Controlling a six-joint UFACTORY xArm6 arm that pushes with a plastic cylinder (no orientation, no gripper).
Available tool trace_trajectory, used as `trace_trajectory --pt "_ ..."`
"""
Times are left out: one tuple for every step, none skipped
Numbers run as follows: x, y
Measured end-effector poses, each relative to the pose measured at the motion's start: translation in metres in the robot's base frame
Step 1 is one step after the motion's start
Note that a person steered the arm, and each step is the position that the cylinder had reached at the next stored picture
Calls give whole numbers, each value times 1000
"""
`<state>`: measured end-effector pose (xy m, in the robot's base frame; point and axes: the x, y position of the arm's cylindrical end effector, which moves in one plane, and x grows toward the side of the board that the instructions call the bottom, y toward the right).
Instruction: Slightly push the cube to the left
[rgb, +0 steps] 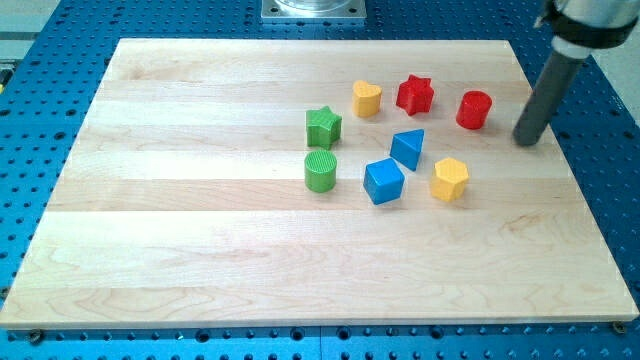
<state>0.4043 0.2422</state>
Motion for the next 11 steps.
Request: trace_trajectory --pt "28 -49" --pt "57 -73" --pt "64 -73" --pt "49 -72" --pt "42 -79" --pt "42 -82" --pt "42 -97" --pt "47 -104" --pt "49 -106" --pt "49 -117" --pt "49 -133"
